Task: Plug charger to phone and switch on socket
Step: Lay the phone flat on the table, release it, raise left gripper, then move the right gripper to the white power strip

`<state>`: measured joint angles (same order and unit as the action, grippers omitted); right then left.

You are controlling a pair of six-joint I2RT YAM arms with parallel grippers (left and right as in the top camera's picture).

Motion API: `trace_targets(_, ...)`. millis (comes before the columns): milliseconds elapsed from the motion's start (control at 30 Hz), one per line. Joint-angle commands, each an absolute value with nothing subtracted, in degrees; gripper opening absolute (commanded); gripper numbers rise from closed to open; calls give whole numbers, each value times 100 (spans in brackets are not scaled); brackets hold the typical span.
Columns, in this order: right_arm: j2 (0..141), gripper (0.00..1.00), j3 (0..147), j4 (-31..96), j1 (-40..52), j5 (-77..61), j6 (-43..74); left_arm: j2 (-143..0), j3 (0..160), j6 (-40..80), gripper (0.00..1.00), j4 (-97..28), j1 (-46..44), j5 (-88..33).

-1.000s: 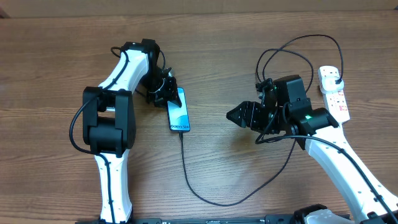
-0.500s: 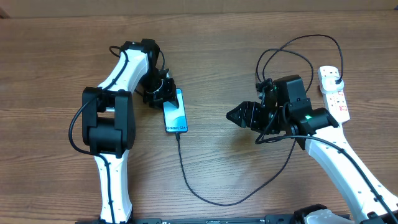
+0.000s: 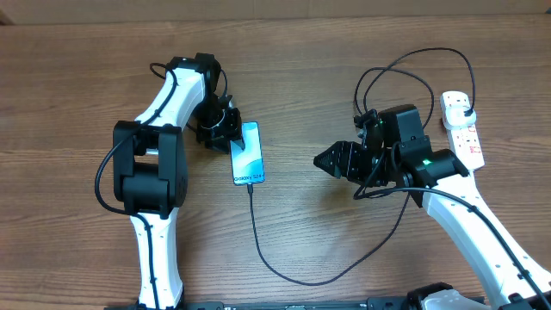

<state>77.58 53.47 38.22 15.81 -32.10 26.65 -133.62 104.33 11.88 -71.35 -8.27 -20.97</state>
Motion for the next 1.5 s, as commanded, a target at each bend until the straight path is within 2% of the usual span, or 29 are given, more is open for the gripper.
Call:
trace_targets(0, 7745, 63, 5459, 3846, 1568, -3131, 2477, -13450, 10643, 1181, 45, -7273, -764, -1741)
trace_targets(100, 7743, 63, 5459, 3894, 1566, -3044, 2346, -13443, 11284, 1133, 44, -7881, -685, -1741)
trace_targets(167, 7743, 63, 5474, 3938, 1559, -2965, 2349, -13434, 12051, 1024, 38, -8499, -624, -1739)
trace_targets(300, 7743, 60, 5618, 4115, 1538, -2794, 2346, -13410, 13496, 956, 37, -9373, -591, -1752)
trace_targets(400, 7741, 48, 5865, 4414, 1374, -2716, 2335, -13321, 14615, 751, 33, -9684, -611, -2040)
trace_targets(600, 7738, 31, 6593, 5245, 539, -2698, 2215, -12608, 15528, 729, 40, -9579, -687, -2711)
trace_targets(667, 7738, 21, 6794, 5398, 165, -2703, 2143, -12370, 15686, 729, 42, -9555, -698, -2709)
trace_targets(733, 7738, 11, 6947, 5472, -268, -2714, 2134, -12147, 15749, 729, 48, -9568, -701, -2709)
trace_targets(800, 7738, 4, 7028, 5450, -792, -2939, 2137, -11898, 15751, 729, 74, -9609, -701, -2705)
trace_targets(867, 7738, 4, 7032, 5356, -1345, -3306, 2137, -11695, 15751, 729, 100, -9644, -701, -2703)
trace_targets(1167, 8042, 4, 7004, 4681, -3699, -3896, 2425, -11522, 15749, 729, 100, -9679, -701, -2174)
trace_targets(1467, 9347, 4, 7002, 3918, -4370, -4342, 2528, -11546, 15738, 729, 100, -9679, -701, -2165)
